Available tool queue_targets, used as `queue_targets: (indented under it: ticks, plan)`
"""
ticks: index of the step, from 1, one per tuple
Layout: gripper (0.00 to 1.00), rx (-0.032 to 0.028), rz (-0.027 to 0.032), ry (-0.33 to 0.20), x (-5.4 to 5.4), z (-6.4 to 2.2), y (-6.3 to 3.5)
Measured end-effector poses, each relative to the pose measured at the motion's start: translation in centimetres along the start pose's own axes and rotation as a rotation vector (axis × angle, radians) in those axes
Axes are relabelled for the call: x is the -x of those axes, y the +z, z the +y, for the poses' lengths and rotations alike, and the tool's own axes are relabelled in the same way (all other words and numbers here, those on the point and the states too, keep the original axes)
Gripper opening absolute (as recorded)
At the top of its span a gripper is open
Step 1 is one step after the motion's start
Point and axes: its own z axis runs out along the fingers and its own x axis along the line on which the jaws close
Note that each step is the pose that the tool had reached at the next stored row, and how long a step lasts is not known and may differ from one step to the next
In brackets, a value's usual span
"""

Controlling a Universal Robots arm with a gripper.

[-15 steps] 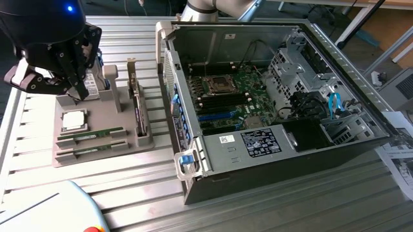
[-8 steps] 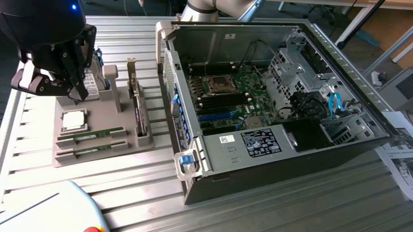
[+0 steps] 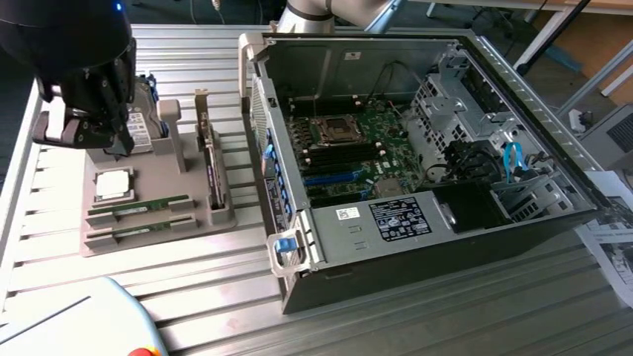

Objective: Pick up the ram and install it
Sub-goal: 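Pick up the ram and move it above insertion slot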

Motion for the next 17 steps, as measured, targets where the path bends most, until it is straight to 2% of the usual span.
queue_targets:
  ticks: [5,6,10,16,17]
  plan:
    - [0.11,0.0025,0.0040,-0.103,0.00,0.00,0.04]
    - [0.11,0.0034,0.0055,-0.142,0.00,0.00,0.05]
    - [0.11,0.0049,0.0093,-0.216,0.00,-0.01,0.09]
    - [0.11,0.0052,0.0098,-0.228,0.00,0.00,0.08]
    - [0.17,0.0053,0.0099,-0.230,0.00,0.00,0.08]
